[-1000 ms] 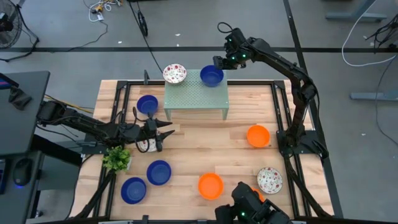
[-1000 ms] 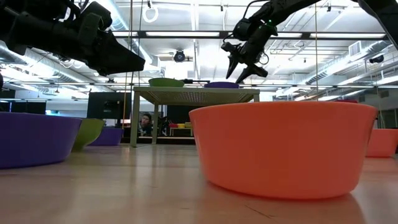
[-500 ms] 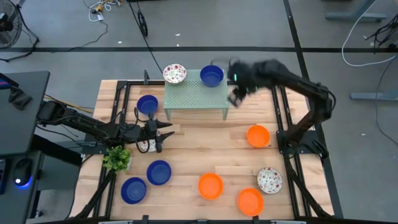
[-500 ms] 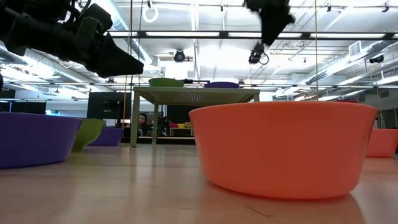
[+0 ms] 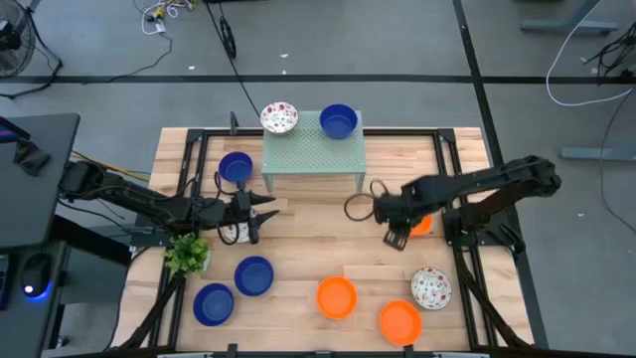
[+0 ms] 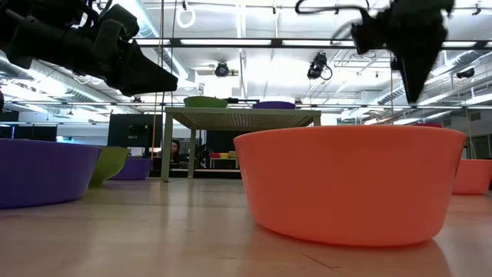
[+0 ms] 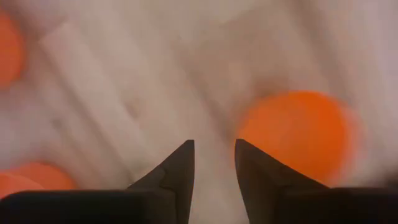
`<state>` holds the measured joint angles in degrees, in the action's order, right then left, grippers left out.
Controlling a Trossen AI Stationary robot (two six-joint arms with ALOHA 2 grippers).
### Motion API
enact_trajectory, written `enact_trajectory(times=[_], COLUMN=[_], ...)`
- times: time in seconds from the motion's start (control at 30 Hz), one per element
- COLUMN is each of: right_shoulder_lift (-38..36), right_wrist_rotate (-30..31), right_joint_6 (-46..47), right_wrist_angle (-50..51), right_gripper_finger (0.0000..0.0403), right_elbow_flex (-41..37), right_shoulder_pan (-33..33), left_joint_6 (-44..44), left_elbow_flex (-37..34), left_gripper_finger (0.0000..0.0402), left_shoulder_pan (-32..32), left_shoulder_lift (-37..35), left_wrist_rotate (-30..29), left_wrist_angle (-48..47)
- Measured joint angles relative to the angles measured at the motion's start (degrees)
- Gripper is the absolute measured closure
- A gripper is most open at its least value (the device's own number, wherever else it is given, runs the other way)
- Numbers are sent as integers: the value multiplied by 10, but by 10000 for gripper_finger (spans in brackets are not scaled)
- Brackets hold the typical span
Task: Pick & Place Mini bowls
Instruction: Put the orange bowl on the shelf
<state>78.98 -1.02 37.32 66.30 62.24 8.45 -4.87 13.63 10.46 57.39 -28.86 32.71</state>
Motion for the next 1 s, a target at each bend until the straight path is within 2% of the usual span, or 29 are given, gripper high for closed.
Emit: enact_trajectory(times=[0.07,0.17,0.23,0.47,0.6,0.83,1.0], right_shoulder_lift=[-9,-13,-13,-13,-13,-13,-13], right_wrist_rotate=[-22,-15,3,5,5,-1,-20], right_joint_6=[6,18,29,28,27,26,26], right_wrist_angle=[-64,-87,-91,-148,-172,-186,-177], right_gripper_finger=[277,263,255,246,272,348,394], right_elbow_flex=[-58,-117,-147,-217,-227,-226,-182], right_shoulder_pan=[1,0,0,0,0,0,3], left_joint_6=[-1,-1,-1,-2,-3,-4,-5], left_elbow_flex=[0,0,0,0,0,0,0], left_gripper_finger=[220,220,220,220,220,220,220], left_shoulder_pan=[0,0,0,0,0,0,0], left_shoulder_lift=[0,0,0,0,0,0,0], left_wrist_rotate=[0,0,0,0,0,0,0], left_wrist_angle=[0,0,0,0,1,1,1])
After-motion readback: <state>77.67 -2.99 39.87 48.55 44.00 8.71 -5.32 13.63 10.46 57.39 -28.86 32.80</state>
